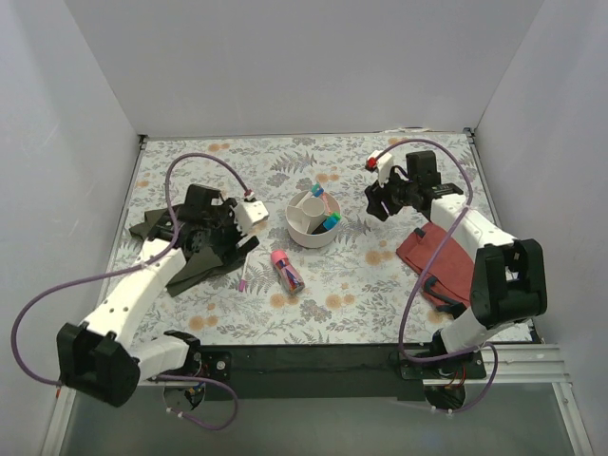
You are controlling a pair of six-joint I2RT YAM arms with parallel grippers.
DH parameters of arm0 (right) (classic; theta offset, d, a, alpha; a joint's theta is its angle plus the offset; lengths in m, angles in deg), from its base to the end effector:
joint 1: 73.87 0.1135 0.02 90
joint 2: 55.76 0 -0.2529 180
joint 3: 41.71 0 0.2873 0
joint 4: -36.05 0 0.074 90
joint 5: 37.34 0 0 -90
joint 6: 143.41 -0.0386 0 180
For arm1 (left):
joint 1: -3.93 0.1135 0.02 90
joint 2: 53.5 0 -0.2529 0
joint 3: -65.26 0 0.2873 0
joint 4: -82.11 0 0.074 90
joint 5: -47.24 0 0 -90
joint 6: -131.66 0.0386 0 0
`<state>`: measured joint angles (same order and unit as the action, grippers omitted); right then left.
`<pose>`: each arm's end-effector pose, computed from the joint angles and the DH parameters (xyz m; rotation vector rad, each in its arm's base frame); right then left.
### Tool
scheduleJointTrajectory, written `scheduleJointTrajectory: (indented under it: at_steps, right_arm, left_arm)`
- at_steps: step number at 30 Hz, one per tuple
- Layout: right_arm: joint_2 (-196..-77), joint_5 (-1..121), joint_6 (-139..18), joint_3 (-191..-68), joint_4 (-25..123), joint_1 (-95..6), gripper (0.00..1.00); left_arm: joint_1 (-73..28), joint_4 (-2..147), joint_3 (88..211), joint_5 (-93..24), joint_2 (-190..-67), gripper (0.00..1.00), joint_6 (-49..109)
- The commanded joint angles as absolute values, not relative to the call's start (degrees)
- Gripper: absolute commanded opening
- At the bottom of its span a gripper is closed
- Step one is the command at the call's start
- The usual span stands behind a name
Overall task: Sort the stationery into containers
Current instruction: Pick up the pen from the center of the board.
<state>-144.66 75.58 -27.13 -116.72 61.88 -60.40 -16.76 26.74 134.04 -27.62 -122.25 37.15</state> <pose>0.3644 0.1027 0.2274 -0.9490 2.0067 0.3295 0.2574 -0.1080 0.2578 0.4658 2.5218 -0.5067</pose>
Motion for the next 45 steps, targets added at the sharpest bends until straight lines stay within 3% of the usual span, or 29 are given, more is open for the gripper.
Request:
scheduleJointTrajectory:
  at_steps: [1,4,5,7,8,10,25,45]
  right_arm:
    - [-147.16,79.55,-17.99,-120.21,65.95,-60.86,0.65]
    - [-148.48,79.73,-18.86,-121.17,65.94,-60.78,0.63]
    - [-148.75,79.29,-19.83,-121.70,65.94,-60.78,0.63]
    - [-148.93,79.81,-20.45,-122.23,66.03,-60.78,0.59]
    - [-148.93,80.25,-19.84,-122.23,66.03,-60.78,0.57]
    - [-148.75,79.91,-18.96,-122.23,66.03,-60.78,0.55]
    - [-146.02,76.39,-24.85,-123.55,66.38,-60.86,0.57]
    - [-149.27,76.04,-24.49,-126.18,66.91,-60.78,0.57]
  left_arm:
    - [-13.21,17.53,135.75,-18.86,-117.47,0.72,68.07]
    - [-12.07,9.53,139.09,-15.87,-122.74,0.45,72.58]
    - [-11.72,7.84,139.54,-14.91,-124.06,0.28,73.38]
    - [-11.71,5.29,139.72,-12.54,-126.44,0.18,74.53]
    - [-11.80,5.02,138.50,-12.26,-126.97,0.08,76.36]
    - [-11.71,6.58,136.82,-12.35,-127.59,0.00,77.43]
    - [-11.63,15.02,125.57,-10.94,-131.63,0.00,76.82]
    - [-11.80,23.12,121.96,-14.46,-136.38,0.00,74.45]
